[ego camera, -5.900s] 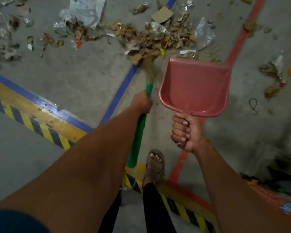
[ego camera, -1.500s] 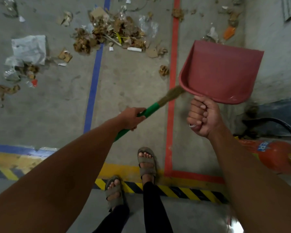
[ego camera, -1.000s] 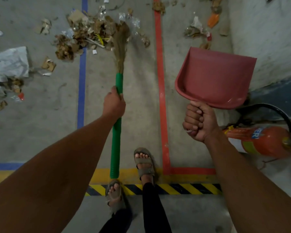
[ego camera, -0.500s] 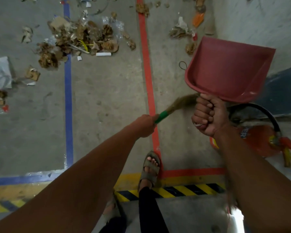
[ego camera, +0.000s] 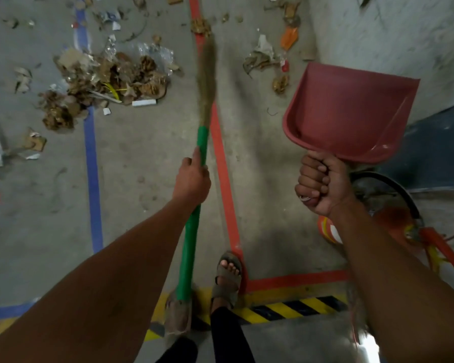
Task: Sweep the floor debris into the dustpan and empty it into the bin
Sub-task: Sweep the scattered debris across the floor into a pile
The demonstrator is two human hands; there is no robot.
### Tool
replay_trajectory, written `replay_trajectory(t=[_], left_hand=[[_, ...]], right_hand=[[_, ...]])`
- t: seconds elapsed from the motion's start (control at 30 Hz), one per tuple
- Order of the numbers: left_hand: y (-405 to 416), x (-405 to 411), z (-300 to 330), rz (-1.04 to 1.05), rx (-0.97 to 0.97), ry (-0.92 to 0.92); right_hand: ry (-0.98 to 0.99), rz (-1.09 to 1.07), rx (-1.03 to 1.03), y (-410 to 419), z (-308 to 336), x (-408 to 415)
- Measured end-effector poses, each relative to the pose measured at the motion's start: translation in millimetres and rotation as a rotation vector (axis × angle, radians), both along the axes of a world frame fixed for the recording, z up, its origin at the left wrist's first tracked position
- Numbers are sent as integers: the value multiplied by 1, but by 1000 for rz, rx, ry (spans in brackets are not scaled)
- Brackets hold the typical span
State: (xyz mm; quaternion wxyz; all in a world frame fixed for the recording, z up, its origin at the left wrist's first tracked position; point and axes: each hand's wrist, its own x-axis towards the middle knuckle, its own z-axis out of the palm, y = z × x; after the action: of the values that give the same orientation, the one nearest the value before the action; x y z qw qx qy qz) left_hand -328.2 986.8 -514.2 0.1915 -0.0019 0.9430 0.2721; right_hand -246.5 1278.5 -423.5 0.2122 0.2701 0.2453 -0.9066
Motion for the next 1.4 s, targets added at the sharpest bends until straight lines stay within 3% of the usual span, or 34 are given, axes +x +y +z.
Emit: replay_trajectory(t=[0.1,0.3,0.37,0.5,0.63,0.8,0.97,1.03,1.1,1.3,1.4], left_hand=[[19,-1,-8,-298,71,14],[99,-14,-20,-771,4,-233],[118,-22,-27,-749,-60,-287],[126,-45,-37,-453,-131,-267],[104,-64,-29,-252,-10,-169],[78,-72,-29,-492,114,-81],[112,-77,-25,-831,-2,-254],[127,-83,-28,-768,-59,-350],[130,-91,-34,-557,-85,-407],[105,-91,-29,22,-94,-304],[91,-82,-28,61,-35,-228]], right_hand=[[-7,-21,20,10,3,-9],[-35,-87,42,21,-4,-16],[-44,-105,45,24,-8,-15],[-56,-120,11,30,-21,-16],[-66,-141,16,32,-27,-25],[-69,-192,2,33,-22,-38],[-87,-204,6,35,-23,-41],[-101,-201,23,33,-26,-41],[-97,-193,11,29,-31,-41],[-35,-168,-62,17,-38,-48],[-25,-184,-63,13,-34,-52]])
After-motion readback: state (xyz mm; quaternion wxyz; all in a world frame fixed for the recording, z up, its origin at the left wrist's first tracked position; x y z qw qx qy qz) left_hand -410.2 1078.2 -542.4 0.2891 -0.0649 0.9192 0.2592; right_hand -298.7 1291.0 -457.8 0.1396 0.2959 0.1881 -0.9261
